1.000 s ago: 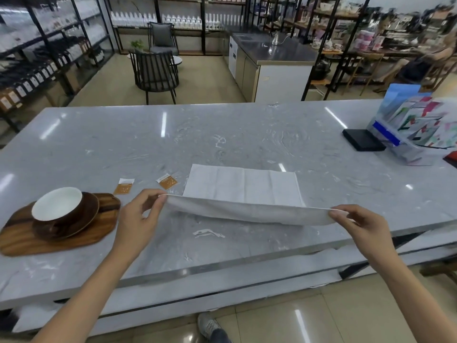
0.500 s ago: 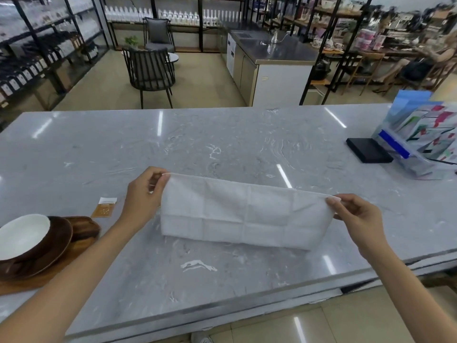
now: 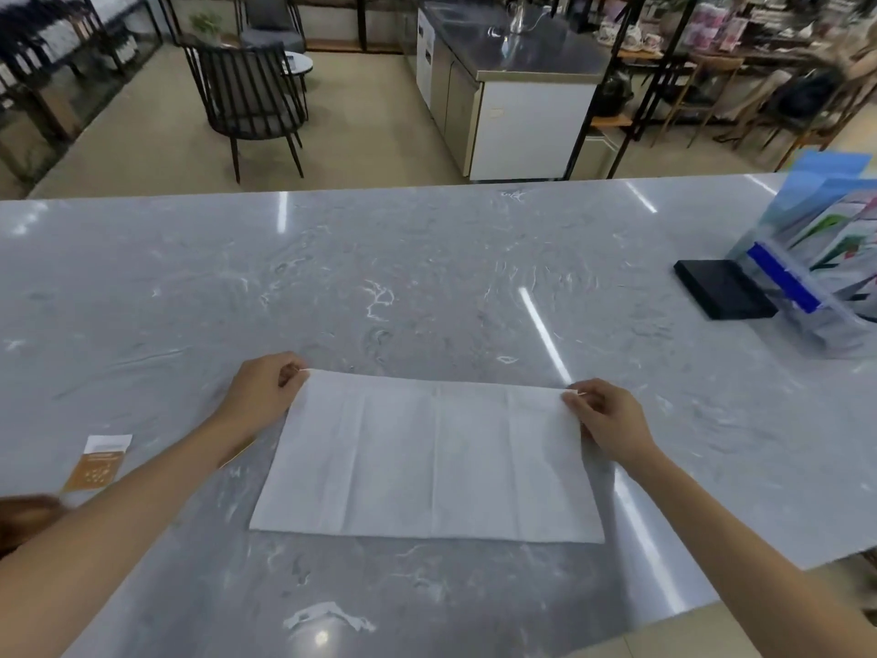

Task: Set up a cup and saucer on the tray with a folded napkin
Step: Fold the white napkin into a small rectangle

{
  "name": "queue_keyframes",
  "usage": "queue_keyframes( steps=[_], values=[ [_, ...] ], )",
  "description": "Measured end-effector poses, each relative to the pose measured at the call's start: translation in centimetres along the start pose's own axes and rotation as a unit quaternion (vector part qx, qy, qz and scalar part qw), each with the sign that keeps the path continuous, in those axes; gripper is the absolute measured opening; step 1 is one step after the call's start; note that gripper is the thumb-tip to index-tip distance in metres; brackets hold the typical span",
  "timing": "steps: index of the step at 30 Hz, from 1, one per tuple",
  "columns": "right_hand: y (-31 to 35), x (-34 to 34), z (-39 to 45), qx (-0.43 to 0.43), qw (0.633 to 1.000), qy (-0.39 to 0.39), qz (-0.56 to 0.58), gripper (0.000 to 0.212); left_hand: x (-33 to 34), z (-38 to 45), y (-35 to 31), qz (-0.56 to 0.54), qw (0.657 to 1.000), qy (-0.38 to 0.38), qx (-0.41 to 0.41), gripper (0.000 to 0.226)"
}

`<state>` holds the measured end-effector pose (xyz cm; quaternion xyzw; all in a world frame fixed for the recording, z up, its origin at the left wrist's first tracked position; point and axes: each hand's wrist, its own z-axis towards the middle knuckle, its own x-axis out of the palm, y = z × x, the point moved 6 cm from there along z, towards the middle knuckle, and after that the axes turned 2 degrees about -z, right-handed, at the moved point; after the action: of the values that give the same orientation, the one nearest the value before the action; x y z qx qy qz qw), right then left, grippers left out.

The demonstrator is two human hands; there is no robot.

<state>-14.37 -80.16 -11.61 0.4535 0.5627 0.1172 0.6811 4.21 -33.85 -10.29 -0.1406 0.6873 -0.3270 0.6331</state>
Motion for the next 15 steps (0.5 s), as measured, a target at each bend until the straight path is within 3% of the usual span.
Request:
queue_keyframes(
  steps=[3, 7, 12, 15],
  values=[
    [-0.7, 1.0, 1.6, -0.002, 0.997, 0.027, -0.073, 0.010, 0.5, 1.5, 0.2, 0.043, 0.998, 0.040, 0.024, 0.008],
    [-0.2, 1.4, 2.8, -0.040, 0.988, 0.072, -0.133, 0.028, 0.8, 2.7, 0.2, 0.059, 0.989, 0.119, 0.065, 0.032],
    [0.3, 1.8, 3.9, -0.057, 0.963, 0.131, -0.229, 0.015, 1.2, 4.4, 0.1, 0.079, 0.972, 0.214, 0.051, 0.033],
    [1.1, 2.0, 4.6, -0.047, 0.943, 0.176, -0.278, 0.013, 1.3, 5.3, -0.4, 0.132, 0.956, 0.259, 0.044, 0.020]
  ],
)
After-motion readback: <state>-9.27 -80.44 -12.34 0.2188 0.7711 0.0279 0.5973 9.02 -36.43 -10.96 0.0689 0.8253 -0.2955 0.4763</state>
